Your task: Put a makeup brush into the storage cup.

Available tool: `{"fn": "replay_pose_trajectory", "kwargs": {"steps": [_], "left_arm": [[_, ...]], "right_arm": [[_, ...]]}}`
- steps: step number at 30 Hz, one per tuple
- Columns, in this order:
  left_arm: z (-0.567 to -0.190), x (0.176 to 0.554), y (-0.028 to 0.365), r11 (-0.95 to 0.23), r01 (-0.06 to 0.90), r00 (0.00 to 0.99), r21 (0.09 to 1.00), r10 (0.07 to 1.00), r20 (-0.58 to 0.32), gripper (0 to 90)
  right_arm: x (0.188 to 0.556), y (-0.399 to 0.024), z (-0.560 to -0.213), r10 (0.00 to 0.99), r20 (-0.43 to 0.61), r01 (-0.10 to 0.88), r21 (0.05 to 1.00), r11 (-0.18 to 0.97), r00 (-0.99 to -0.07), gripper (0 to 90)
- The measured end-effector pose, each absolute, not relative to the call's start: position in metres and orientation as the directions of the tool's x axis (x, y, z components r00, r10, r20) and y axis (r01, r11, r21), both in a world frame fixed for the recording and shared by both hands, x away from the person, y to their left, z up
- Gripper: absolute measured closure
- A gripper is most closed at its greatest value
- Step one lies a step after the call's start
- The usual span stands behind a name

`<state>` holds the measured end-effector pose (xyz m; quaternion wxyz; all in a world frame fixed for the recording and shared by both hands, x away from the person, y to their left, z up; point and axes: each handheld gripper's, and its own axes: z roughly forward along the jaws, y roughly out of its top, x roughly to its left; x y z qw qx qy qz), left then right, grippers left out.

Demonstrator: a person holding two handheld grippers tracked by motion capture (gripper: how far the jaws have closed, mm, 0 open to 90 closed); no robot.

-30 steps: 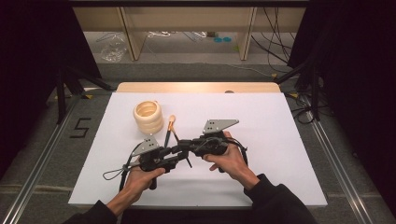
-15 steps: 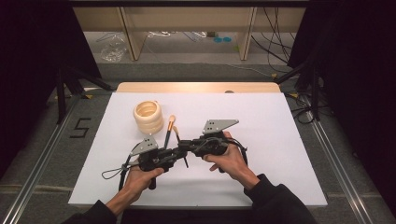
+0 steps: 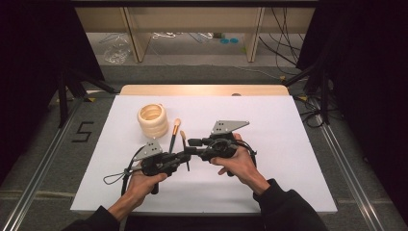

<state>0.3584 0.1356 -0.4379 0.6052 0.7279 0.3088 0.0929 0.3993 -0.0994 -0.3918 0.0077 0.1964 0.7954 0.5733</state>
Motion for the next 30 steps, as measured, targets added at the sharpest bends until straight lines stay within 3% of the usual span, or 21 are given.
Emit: {"fn": "replay_pose_trajectory", "kwargs": {"steps": [9, 22, 30], "left_arm": [[-0.436, 0.363, 0.144, -0.103, 0.334, 0.773, 0.937, 0.599, -0.210, 83.6], [-0.436, 0.367, 0.152, -0.112, 0.345, 0.748, 0.932, 0.633, -0.201, 83.6], [-0.435, 0.370, 0.157, -0.105, 0.351, 0.732, 0.930, 0.650, -0.203, 83.6]], "right_arm": [[0.399, -0.116, -0.386, 0.429, 0.125, 0.268, 0.919, 0.290, -0.895, 46.1], [0.402, -0.153, -0.397, 0.586, 0.110, 0.321, 0.908, 0.270, -0.803, 34.0], [0.396, -0.167, -0.405, 0.620, 0.108, 0.344, 0.898, 0.275, -0.777, 29.6]]}}
